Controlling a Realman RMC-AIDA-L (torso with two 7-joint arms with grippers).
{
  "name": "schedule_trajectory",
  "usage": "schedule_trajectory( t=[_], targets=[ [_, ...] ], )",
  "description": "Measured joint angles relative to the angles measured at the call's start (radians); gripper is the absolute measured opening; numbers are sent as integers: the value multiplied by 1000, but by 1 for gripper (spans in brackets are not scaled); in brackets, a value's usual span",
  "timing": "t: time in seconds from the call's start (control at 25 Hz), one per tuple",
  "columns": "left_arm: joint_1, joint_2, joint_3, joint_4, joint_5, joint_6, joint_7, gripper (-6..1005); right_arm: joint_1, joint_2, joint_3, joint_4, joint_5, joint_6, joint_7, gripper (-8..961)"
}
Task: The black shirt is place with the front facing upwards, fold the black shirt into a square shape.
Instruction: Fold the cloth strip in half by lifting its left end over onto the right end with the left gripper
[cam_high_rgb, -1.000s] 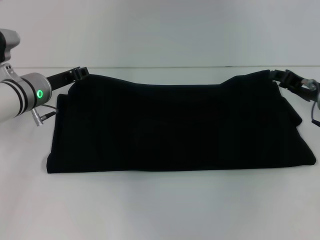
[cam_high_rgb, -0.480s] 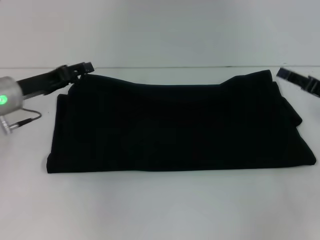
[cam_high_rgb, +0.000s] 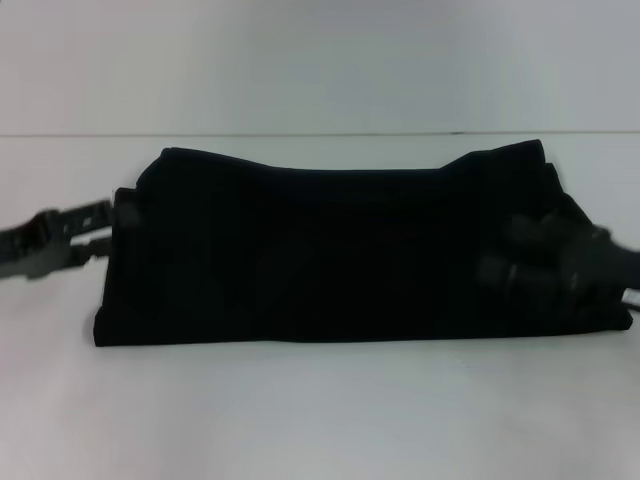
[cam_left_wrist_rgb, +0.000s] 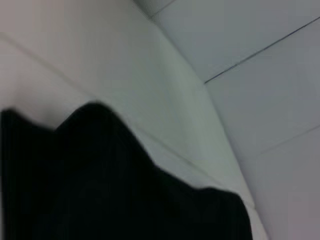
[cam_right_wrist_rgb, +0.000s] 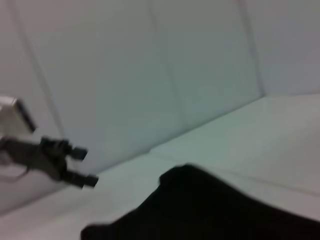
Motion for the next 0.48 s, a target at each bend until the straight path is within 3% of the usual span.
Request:
schedule_trajectory(
  t=[0.28, 0.48],
  targets=[
    [52, -6, -9, 23, 126, 8, -136, 936, -13, 69, -10, -5, -79, 21, -256, 936],
    [58, -8, -16, 23, 183, -9, -212, 936, -5, 74, -7, 30, -74, 69, -299, 931]
  ],
)
